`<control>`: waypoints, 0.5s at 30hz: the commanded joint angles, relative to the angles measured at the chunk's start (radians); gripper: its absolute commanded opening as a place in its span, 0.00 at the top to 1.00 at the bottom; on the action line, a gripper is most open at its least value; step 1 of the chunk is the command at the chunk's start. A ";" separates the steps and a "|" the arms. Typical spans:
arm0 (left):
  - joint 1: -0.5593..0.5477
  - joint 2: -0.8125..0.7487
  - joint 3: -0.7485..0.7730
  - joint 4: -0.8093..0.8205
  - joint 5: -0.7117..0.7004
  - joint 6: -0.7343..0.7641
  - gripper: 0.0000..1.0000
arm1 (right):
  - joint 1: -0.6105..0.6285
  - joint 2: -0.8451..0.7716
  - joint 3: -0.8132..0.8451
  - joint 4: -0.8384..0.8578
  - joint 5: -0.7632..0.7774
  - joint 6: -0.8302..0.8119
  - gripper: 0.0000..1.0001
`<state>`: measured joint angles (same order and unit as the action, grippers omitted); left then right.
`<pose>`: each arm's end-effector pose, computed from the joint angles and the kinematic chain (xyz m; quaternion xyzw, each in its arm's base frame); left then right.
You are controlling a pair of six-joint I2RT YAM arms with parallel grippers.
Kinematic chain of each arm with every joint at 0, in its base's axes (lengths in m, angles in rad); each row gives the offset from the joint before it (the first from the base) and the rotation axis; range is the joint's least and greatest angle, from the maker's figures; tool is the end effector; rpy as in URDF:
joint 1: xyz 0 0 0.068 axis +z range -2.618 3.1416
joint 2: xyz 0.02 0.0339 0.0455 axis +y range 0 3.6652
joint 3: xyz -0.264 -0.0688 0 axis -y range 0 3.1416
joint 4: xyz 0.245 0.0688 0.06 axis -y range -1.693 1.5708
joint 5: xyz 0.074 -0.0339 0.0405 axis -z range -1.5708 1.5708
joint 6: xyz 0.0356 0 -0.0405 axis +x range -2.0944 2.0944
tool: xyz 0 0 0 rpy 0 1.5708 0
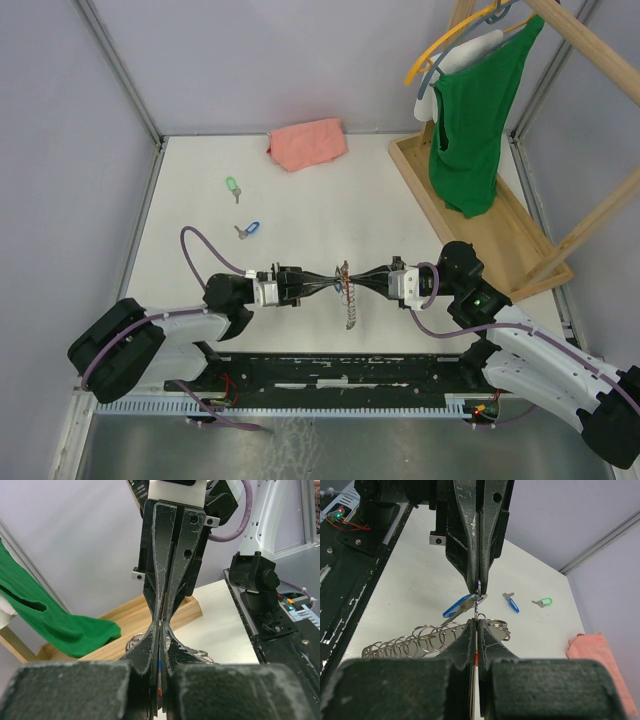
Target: Put the keys on the keyring
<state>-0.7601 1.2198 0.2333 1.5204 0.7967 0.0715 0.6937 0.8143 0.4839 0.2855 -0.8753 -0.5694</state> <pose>0.1271 -0.1559 0.2405 0.4927 0.2817 -0.4512 0.6887 0.1261 0.1404 0.2784 -0.6229 0.3555 0.3446 0.6057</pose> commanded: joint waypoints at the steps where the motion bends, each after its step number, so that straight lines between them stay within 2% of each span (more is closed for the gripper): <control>1: -0.004 0.010 0.032 0.058 0.015 0.006 0.97 | 0.004 -0.017 0.022 0.078 -0.014 0.009 1.00; 15: -0.005 -0.005 0.026 0.041 -0.013 0.009 0.97 | 0.003 -0.022 0.020 0.078 -0.019 0.009 0.99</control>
<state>-0.7609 1.2263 0.2352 1.5188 0.7959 0.0711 0.6937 0.8124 0.4839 0.2928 -0.8749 -0.5694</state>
